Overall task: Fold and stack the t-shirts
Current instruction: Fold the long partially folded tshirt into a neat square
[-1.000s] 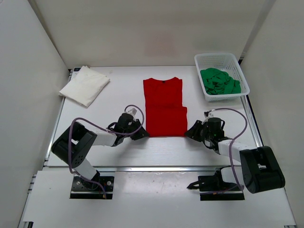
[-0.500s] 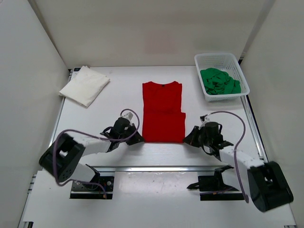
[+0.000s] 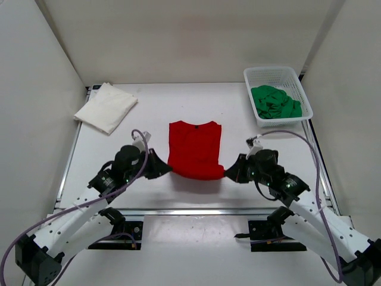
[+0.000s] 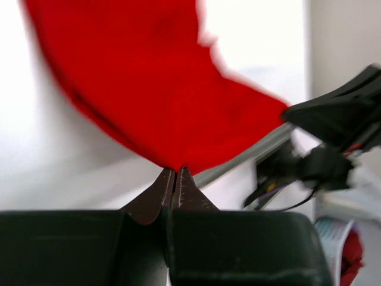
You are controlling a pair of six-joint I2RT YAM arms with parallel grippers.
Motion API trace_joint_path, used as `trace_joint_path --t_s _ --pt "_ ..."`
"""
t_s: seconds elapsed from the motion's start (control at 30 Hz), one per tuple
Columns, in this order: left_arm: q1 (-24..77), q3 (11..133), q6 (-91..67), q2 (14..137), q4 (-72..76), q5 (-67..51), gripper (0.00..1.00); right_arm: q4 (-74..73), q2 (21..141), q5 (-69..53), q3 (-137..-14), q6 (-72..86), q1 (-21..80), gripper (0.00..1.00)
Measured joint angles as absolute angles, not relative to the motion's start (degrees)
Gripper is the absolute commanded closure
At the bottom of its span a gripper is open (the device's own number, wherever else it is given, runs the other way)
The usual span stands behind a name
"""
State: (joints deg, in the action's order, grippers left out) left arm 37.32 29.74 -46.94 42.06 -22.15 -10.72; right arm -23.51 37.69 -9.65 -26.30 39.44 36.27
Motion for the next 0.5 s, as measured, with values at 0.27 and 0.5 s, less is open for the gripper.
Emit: trace_joint_path --t_s 0.27,0.5 --pt "24.62 44.01 -43.94 55.77 -14.04 -14.28 1.00 -14.02 60.42 -17.85 -44.84 32.40 21.63 1.00" --pt "18.85 51.81 -43.94 77.54 -6.70 -14.68 1.00 -8.05 83.13 -25.10 -58.37 30.89 14.41 1.00"
